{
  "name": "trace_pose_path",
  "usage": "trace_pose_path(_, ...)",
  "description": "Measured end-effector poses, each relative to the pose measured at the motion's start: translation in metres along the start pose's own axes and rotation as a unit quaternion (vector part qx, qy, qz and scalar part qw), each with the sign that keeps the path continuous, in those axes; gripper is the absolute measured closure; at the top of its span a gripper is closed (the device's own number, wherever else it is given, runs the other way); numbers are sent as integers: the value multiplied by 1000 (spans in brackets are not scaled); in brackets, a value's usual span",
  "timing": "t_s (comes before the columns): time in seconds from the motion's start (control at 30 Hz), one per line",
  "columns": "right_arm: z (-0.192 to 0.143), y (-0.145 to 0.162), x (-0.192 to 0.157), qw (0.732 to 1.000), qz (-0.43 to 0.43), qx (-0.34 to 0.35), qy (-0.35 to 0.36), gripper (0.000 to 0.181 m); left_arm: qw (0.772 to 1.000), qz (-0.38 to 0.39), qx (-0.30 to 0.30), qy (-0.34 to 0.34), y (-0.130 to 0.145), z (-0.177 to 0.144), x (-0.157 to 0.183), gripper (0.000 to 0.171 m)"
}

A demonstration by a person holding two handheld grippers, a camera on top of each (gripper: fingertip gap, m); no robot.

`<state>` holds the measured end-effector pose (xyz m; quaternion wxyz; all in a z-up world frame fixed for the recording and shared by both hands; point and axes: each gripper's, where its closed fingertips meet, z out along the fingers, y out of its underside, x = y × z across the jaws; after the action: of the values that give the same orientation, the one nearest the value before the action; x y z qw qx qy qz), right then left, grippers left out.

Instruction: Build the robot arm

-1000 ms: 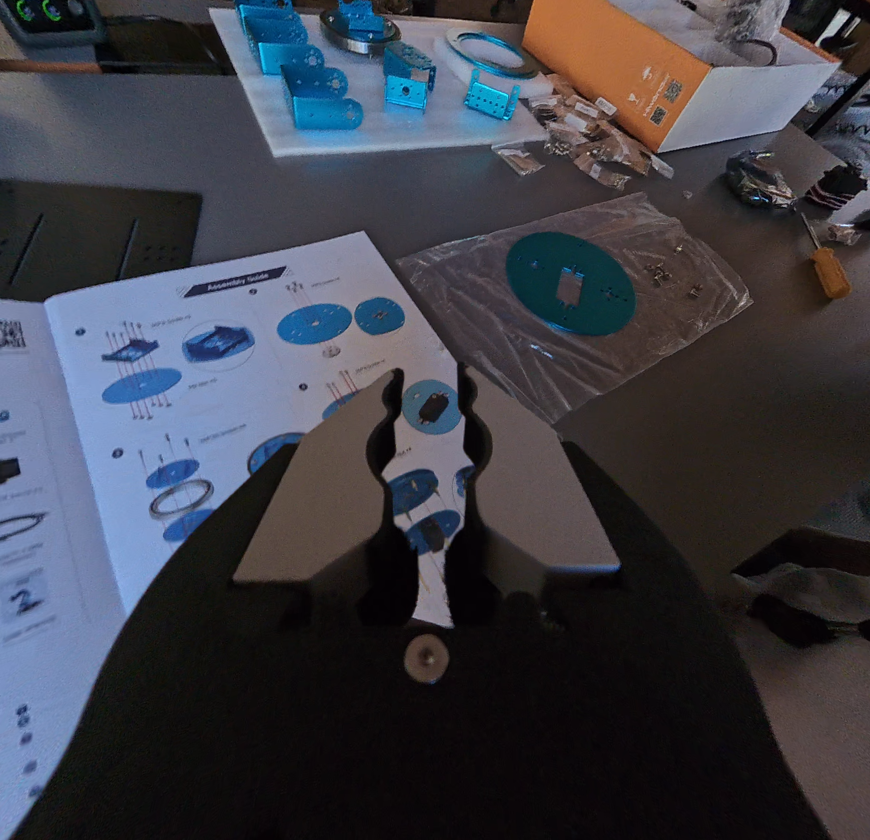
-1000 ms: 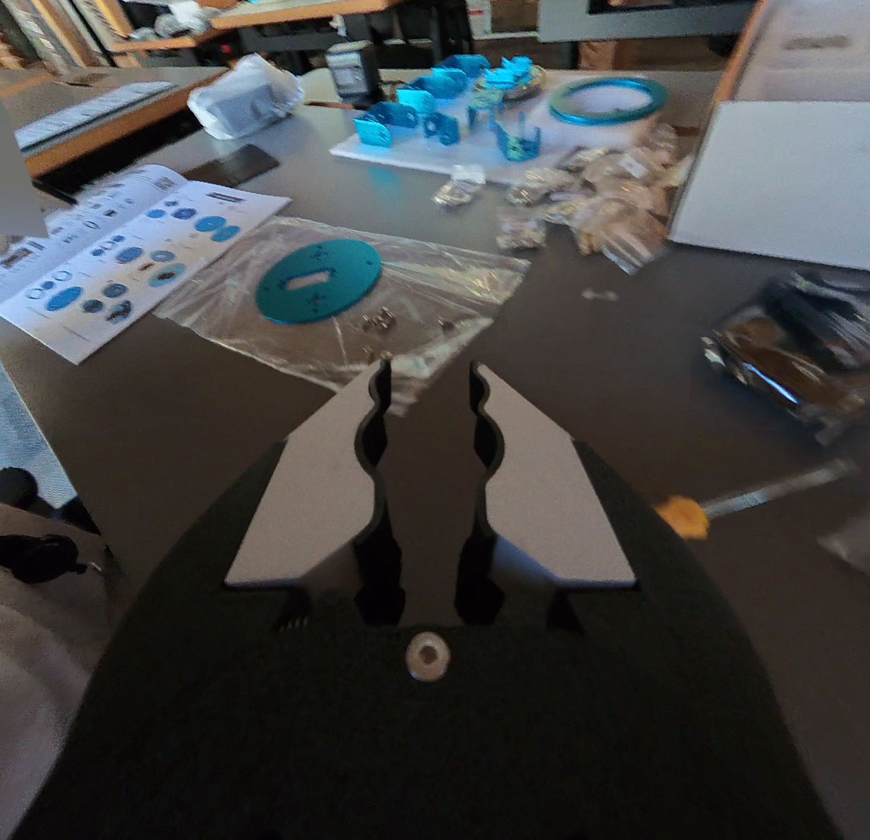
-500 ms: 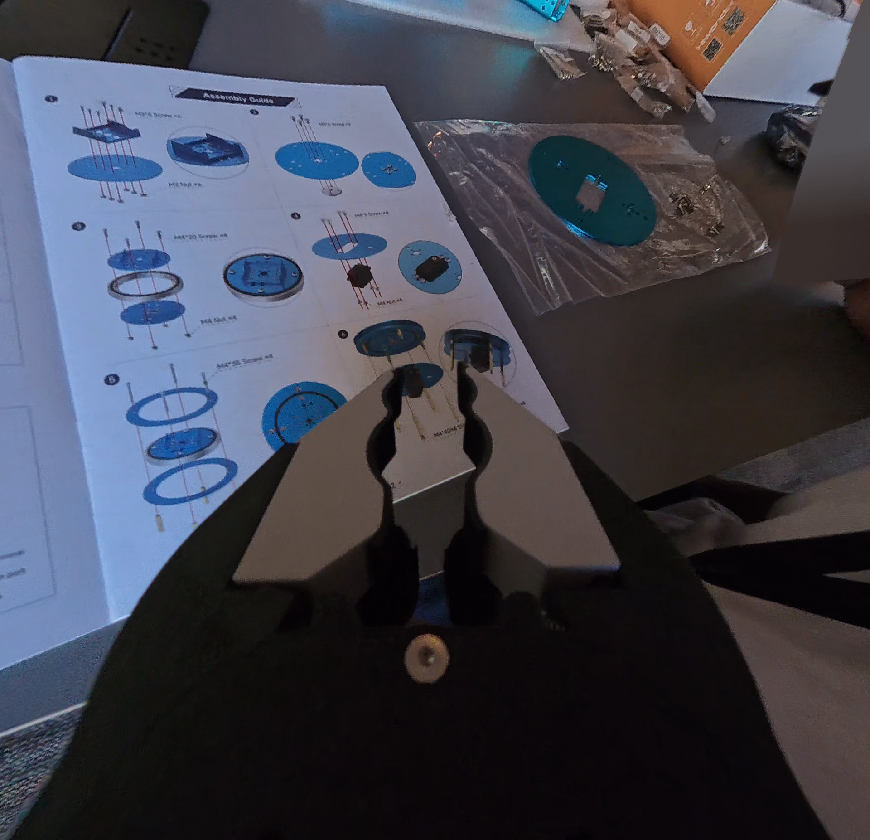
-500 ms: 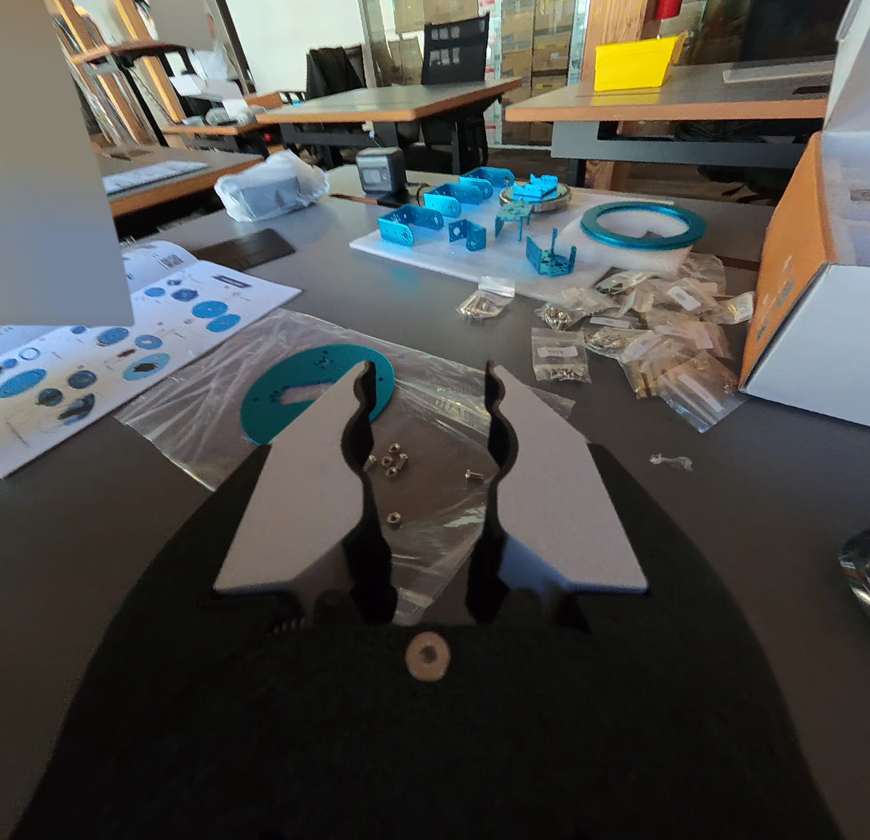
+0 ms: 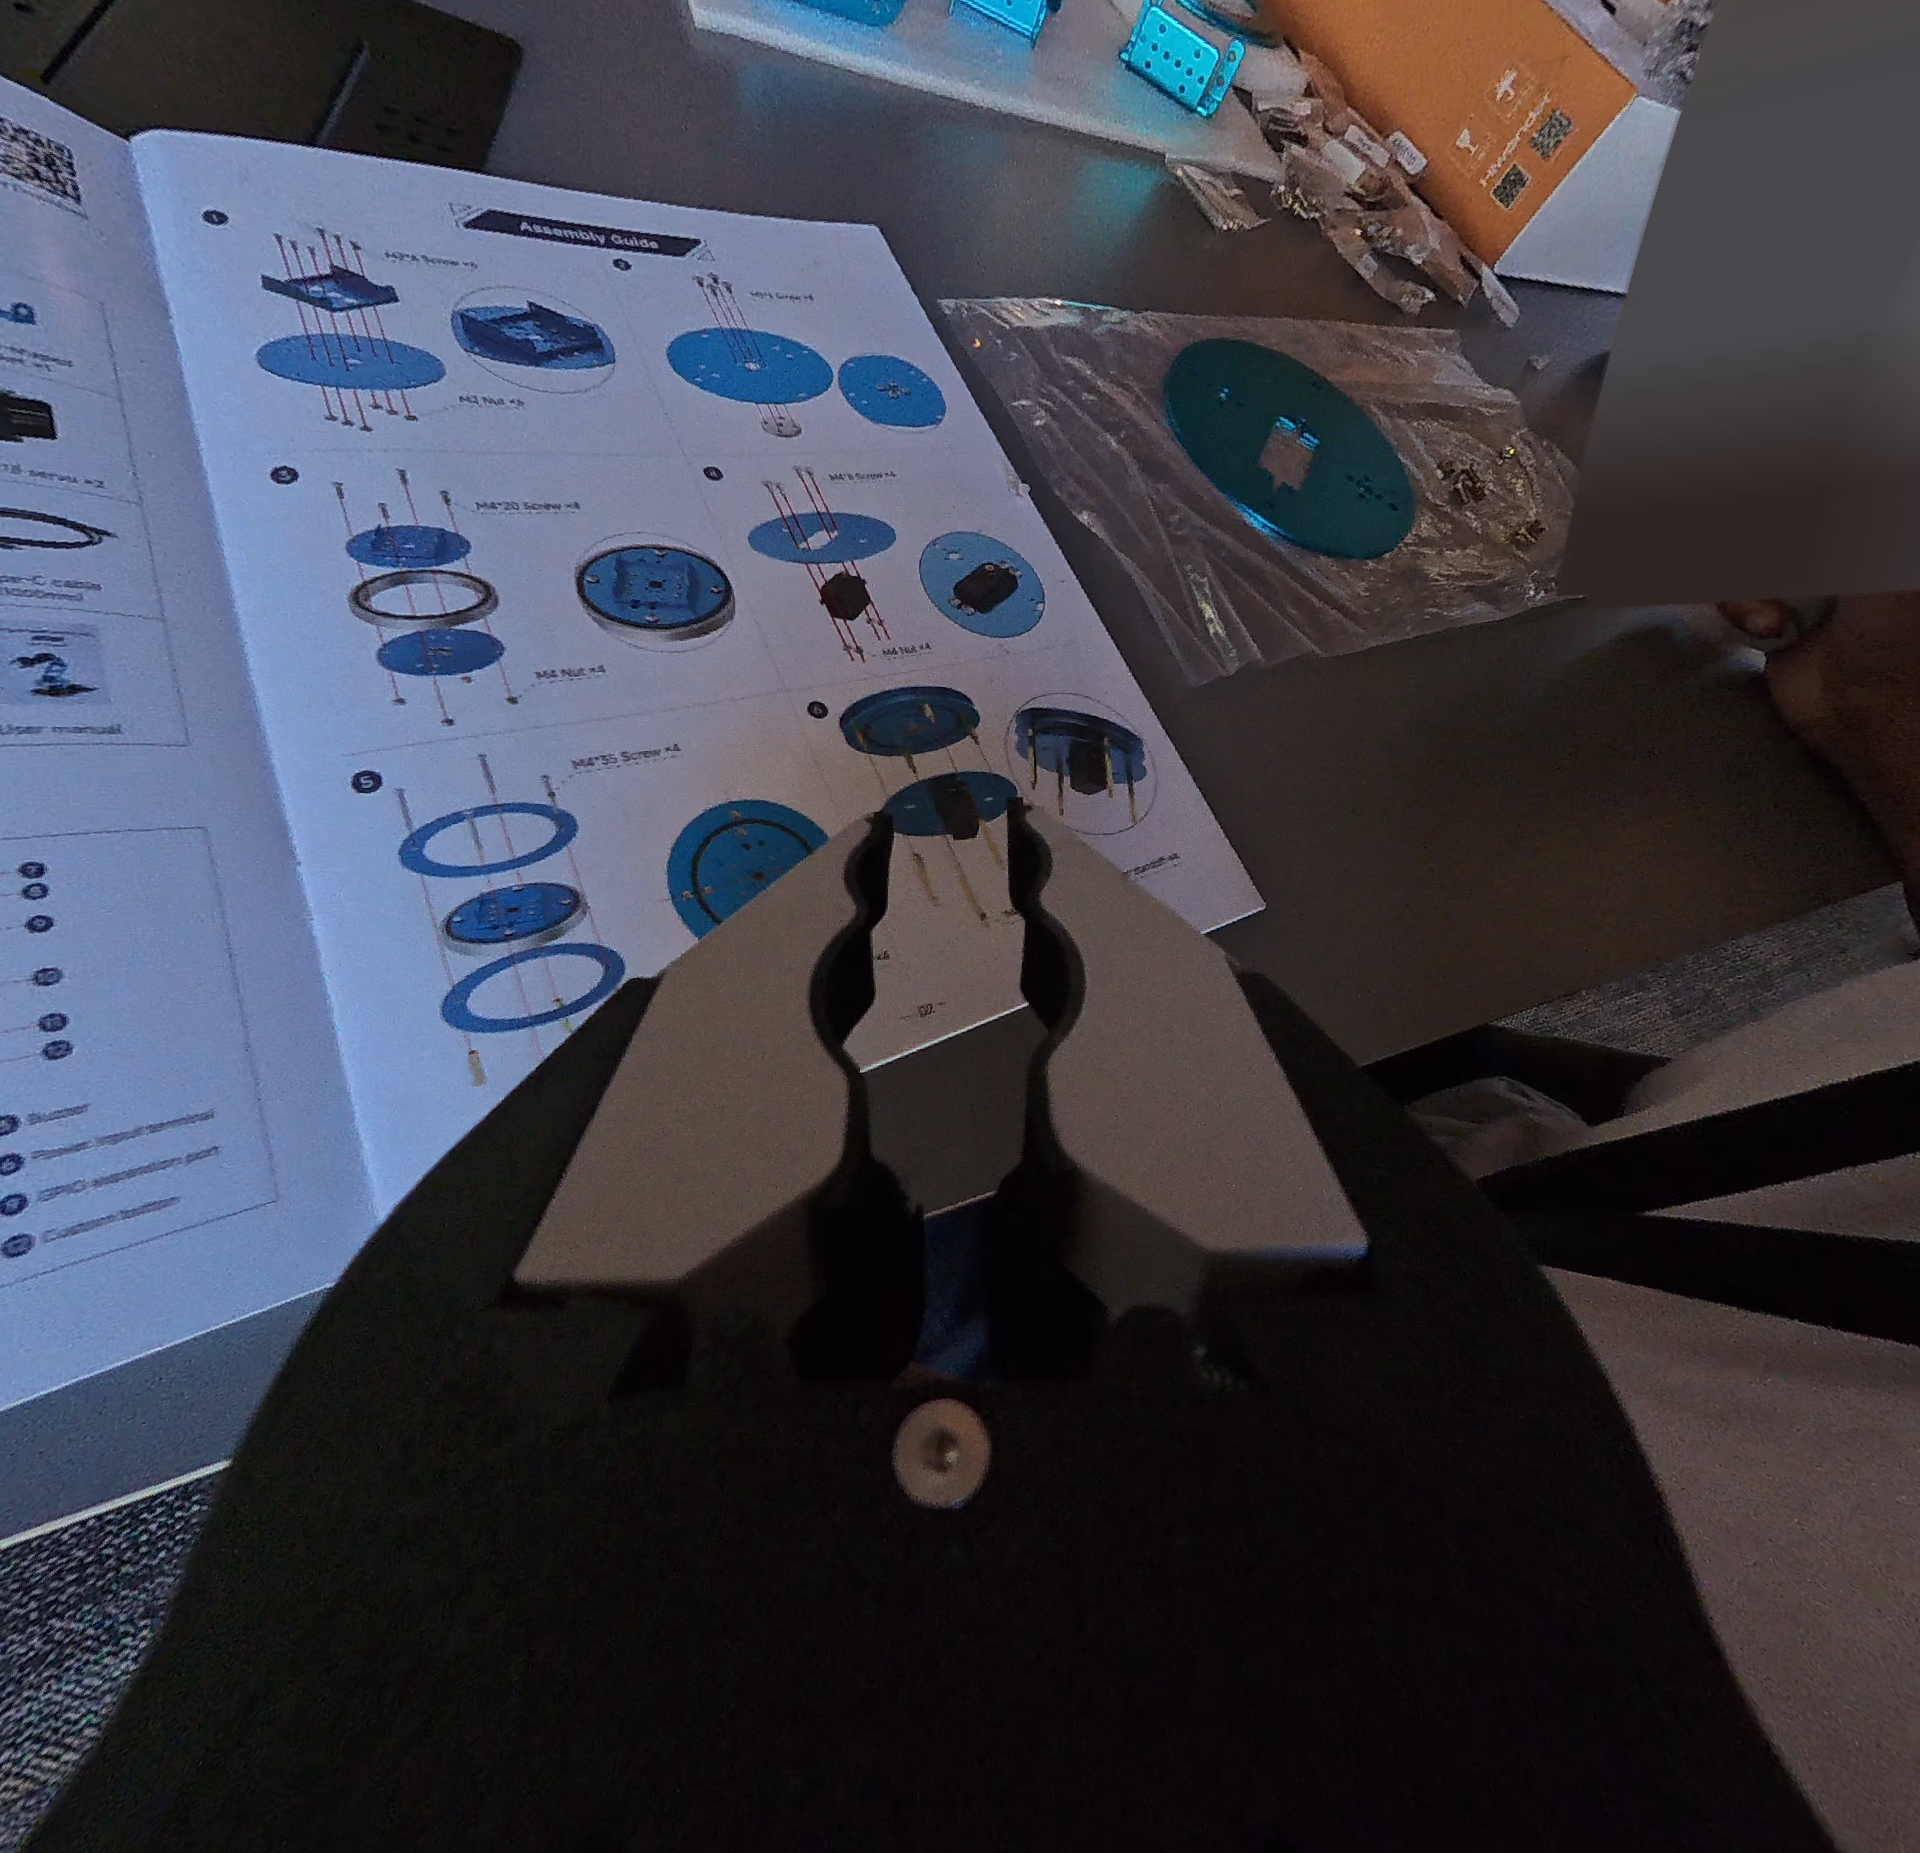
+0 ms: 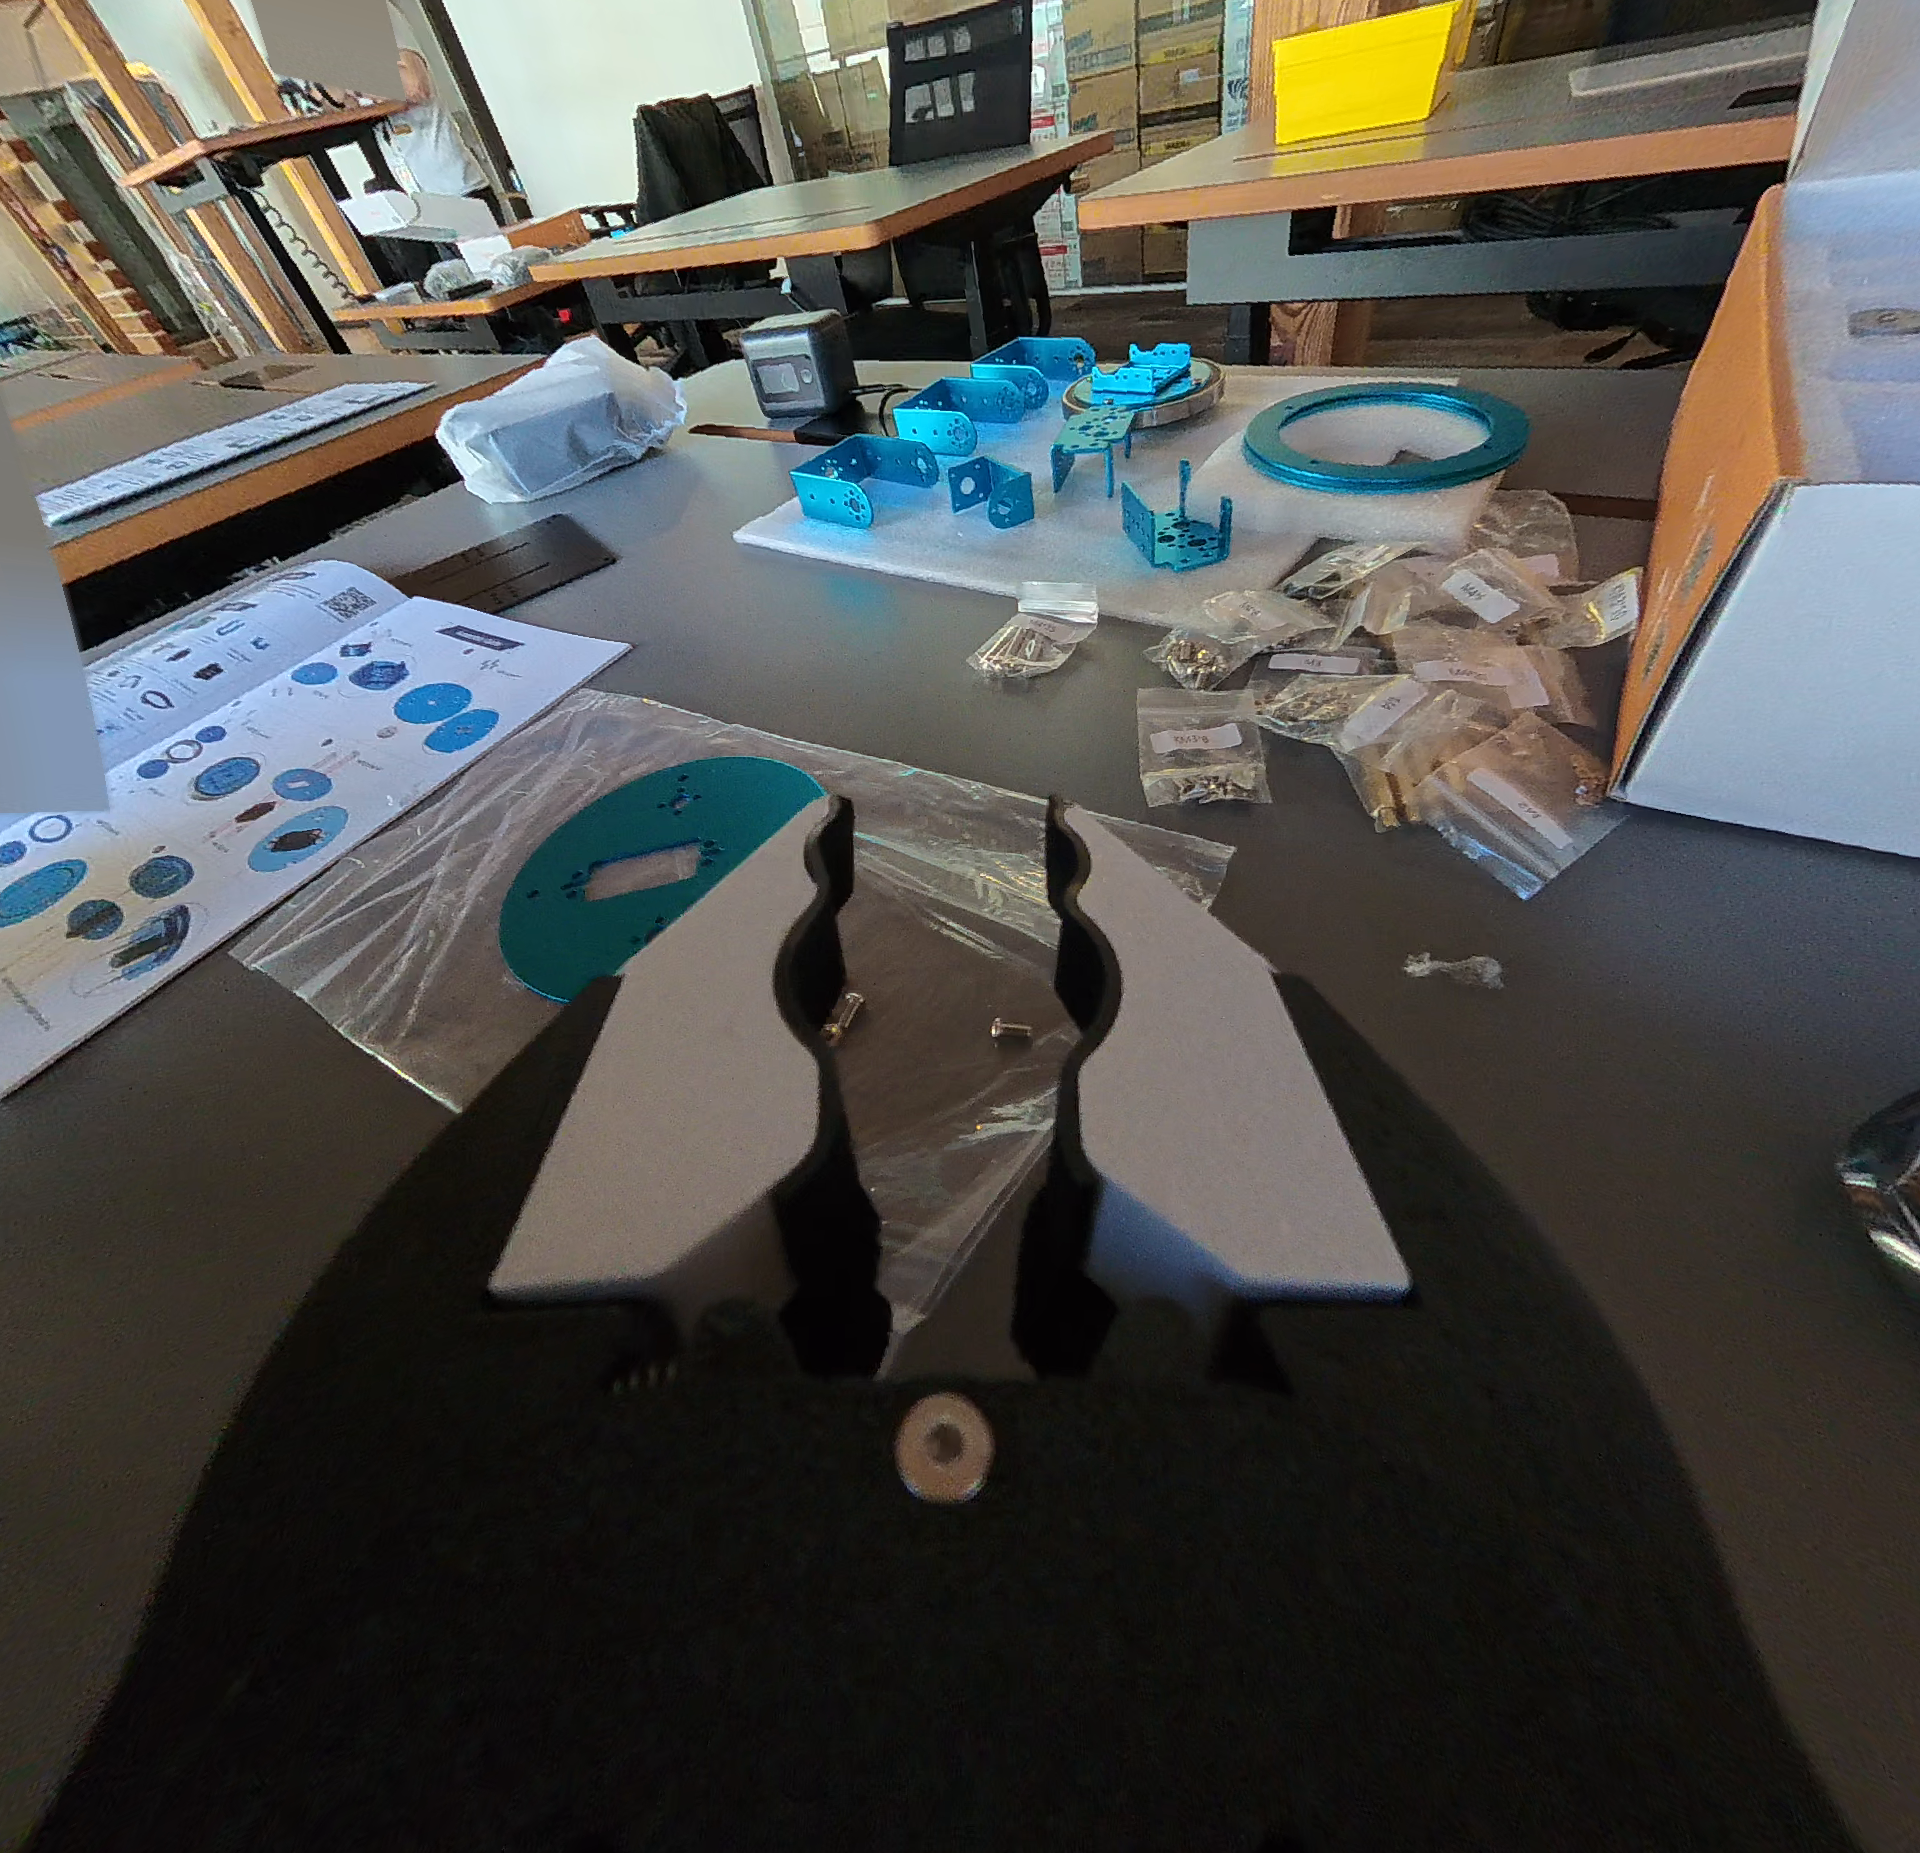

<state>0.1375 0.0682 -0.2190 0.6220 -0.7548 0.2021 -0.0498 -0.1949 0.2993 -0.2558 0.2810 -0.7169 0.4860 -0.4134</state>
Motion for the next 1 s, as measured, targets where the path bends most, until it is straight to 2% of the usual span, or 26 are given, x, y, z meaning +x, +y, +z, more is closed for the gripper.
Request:
trace_pose_path(0.57, 0, 5, 10, 999, 3, -13, 32, 148, 1000, 1, 2, 9, 6, -17, -21, 150)
trace_pose_path(0.87, 1, 4, 0, 999, -17, -15, 23, 148, 1000, 20, 11, 15, 3, -22, -12, 150)
trace_pose_path(1.0, 7, 15, -14, 997, -51, -48, 10, 146, 999, 32, 14, 34, -2, -9, 1, 150)
